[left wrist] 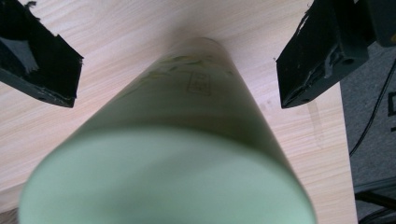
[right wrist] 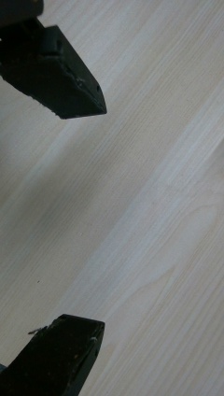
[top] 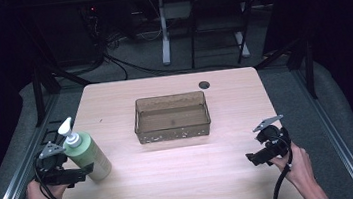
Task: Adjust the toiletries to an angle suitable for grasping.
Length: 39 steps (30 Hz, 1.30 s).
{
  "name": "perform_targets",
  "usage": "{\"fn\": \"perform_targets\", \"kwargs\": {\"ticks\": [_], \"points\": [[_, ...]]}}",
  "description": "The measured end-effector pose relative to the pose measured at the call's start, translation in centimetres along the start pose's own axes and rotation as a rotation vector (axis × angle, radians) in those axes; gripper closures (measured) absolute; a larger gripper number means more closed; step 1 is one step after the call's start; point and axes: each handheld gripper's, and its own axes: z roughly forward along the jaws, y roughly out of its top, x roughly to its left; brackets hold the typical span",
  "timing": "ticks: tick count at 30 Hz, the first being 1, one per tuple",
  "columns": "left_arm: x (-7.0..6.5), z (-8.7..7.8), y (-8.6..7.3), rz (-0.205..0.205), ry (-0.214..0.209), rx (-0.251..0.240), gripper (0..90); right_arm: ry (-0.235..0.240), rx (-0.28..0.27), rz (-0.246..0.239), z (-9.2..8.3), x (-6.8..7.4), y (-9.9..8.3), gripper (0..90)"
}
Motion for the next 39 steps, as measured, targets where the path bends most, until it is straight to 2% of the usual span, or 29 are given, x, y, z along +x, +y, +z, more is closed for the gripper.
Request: {"fn": "perform_targets", "kwargs": {"ticks": [17,22,25,30,33,37,39], "points": [[0.1,-0.8,0.8,0.000,0.029,-0.071,0.0,-0.008,0.008,-0.011,0.0,0.3,0.1,0.0],[0.1,-0.6,1.1,-0.003,0.044,-0.088,0.0,-0.009,0.010,-0.013,0.0,0.3,0.1,0.0],[0.2,-0.5,1.4,-0.028,0.045,-0.129,0.2,-0.010,0.010,-0.012,0.0,0.3,0.2,0.0],[-0.1,-0.3,1.7,-0.028,0.040,-0.147,0.5,-0.007,0.009,-0.016,0.1,0.3,0.2,0.0],[-0.5,0.1,2.1,-0.012,0.045,-0.151,0.5,-0.009,0.010,-0.017,0.1,0.4,0.2,0.0],[-0.7,0.3,2.4,-0.011,0.069,-0.170,7.1,-0.004,0.011,-0.015,0.1,0.4,0.2,0.0],[-0.6,0.2,2.4,-0.016,0.066,-0.176,9.8,-0.002,0.011,-0.011,0.1,0.4,0.2,0.0]]}}
